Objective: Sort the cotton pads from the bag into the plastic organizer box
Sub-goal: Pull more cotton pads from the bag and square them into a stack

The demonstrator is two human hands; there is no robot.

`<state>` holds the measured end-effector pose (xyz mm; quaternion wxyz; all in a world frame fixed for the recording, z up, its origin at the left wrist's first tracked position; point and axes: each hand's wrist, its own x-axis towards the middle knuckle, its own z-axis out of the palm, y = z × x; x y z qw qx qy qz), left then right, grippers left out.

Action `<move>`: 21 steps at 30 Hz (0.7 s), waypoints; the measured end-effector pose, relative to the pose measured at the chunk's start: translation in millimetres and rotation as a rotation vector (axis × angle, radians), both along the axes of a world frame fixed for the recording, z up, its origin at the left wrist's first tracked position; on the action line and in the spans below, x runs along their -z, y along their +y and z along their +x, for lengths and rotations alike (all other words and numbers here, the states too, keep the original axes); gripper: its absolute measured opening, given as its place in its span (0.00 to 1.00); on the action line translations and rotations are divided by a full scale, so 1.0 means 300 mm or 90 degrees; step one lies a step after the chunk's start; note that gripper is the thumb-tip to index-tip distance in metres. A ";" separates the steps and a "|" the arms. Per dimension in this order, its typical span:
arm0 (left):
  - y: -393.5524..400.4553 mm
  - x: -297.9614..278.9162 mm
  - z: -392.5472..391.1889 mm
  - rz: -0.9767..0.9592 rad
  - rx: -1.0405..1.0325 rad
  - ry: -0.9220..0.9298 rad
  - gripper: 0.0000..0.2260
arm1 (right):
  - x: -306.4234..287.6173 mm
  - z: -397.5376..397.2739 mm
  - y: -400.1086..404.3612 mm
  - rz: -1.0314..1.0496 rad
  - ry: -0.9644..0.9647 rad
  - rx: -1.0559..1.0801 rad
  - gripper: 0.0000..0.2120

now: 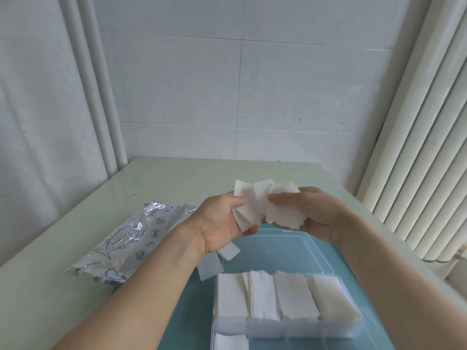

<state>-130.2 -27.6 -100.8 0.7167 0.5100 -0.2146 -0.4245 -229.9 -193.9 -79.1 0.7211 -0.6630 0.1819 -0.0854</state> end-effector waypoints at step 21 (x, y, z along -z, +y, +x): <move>0.014 -0.014 -0.023 0.066 0.120 -0.049 0.20 | 0.017 0.007 0.010 -0.174 -0.092 0.048 0.17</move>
